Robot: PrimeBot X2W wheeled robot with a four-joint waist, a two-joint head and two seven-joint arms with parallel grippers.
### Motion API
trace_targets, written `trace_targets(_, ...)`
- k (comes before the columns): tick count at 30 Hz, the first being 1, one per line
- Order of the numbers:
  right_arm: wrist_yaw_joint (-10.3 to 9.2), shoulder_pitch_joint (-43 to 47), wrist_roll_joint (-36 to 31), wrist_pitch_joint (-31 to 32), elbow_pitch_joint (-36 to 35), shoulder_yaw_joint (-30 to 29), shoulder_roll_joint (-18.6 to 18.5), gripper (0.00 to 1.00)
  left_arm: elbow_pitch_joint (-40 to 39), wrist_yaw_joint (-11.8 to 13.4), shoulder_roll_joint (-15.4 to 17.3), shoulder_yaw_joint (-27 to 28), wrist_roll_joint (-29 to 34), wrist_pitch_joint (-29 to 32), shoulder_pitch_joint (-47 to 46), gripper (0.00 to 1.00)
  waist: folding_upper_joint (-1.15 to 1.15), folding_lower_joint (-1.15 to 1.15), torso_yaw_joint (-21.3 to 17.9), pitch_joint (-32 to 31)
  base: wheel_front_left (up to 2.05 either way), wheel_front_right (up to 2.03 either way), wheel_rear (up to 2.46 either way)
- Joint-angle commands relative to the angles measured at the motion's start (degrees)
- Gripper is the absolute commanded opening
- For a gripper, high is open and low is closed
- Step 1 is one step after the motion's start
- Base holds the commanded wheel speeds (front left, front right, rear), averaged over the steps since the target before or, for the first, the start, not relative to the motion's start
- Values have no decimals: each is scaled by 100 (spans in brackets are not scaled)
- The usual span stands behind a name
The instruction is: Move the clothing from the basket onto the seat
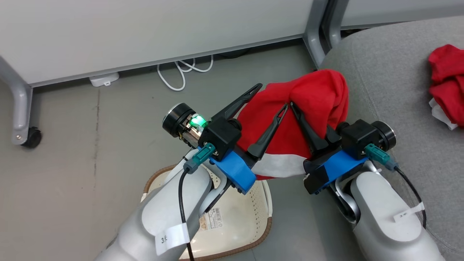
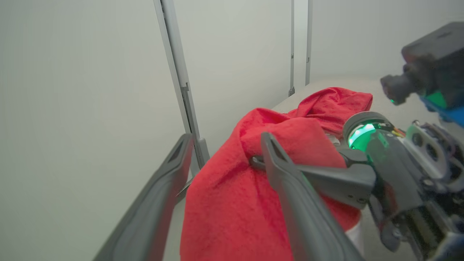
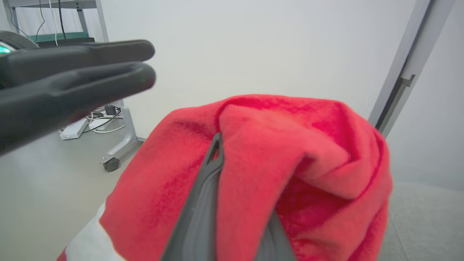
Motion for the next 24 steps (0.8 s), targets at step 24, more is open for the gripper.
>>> trace_targets(24, 1, 552, -196, -3, -617, -1755, 230, 0, 319, -12, 287, -757, -135, -25, -301, 100, 0, 0, -1524, 742, 0, 0, 0)
